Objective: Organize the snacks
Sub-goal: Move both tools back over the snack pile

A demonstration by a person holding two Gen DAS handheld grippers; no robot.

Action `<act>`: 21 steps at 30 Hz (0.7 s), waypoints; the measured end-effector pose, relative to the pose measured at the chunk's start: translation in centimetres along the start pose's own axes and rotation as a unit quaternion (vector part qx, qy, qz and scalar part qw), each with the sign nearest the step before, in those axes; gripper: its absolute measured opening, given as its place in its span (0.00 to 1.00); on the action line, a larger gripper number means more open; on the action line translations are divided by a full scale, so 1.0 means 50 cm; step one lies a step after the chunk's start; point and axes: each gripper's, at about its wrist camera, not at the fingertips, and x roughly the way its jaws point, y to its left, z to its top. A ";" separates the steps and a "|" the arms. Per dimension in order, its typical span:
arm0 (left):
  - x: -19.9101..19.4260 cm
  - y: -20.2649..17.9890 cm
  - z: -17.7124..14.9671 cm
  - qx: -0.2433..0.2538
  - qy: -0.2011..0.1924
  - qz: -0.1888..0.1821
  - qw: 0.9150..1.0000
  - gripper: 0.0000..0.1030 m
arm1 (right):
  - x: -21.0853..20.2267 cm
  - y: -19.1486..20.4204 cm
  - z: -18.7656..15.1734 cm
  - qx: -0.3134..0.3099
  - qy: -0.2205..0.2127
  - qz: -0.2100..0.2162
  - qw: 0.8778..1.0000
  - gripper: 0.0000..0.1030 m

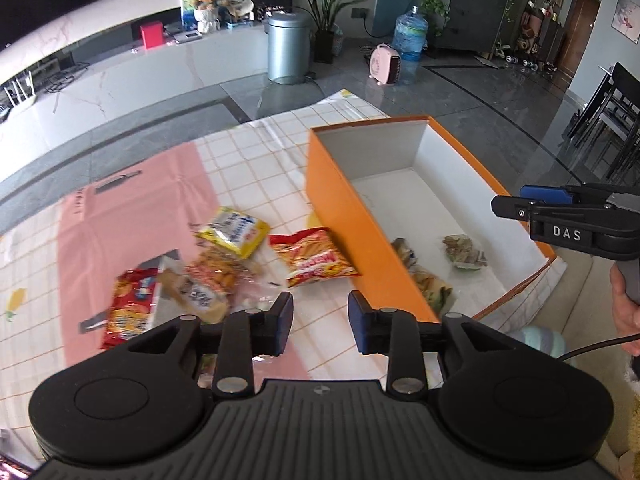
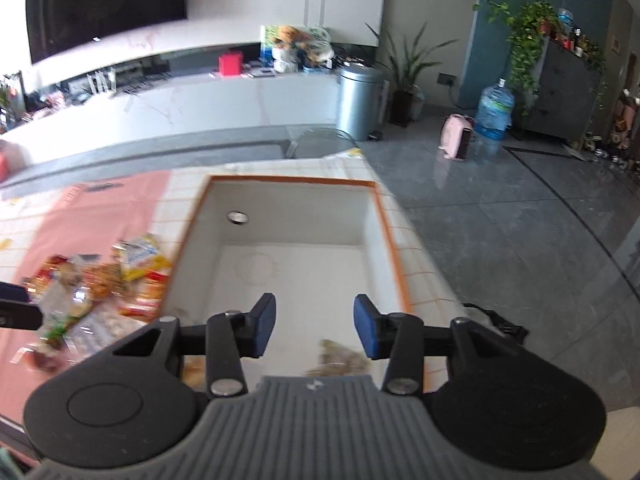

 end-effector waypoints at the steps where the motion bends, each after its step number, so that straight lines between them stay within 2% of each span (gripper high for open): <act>1: -0.013 0.012 -0.004 0.001 -0.002 0.005 1.000 0.39 | -0.008 0.016 -0.002 0.006 -0.003 0.014 1.000 0.43; 3: -0.035 0.031 -0.016 0.009 -0.005 0.018 1.000 0.42 | -0.020 0.046 -0.006 0.018 -0.007 0.040 0.999 0.48; 7: -0.063 0.069 -0.050 0.010 -0.009 0.060 0.998 0.46 | -0.038 0.119 -0.026 0.032 -0.017 0.082 0.996 0.48; 9: -0.068 0.081 -0.068 0.007 -0.010 0.069 0.998 0.46 | -0.039 0.156 -0.039 0.042 -0.014 0.103 0.994 0.48; 14: -0.054 0.125 -0.117 -0.030 0.002 0.045 0.999 0.48 | -0.014 0.229 -0.080 0.085 0.023 0.143 0.986 0.49; 18: -0.023 0.154 -0.141 -0.050 0.021 0.044 0.998 0.49 | 0.026 0.274 -0.107 0.093 0.060 0.144 0.983 0.49; 21: 0.000 0.167 -0.148 -0.062 0.029 0.034 0.997 0.59 | 0.053 0.286 -0.111 0.099 0.079 0.144 0.981 0.52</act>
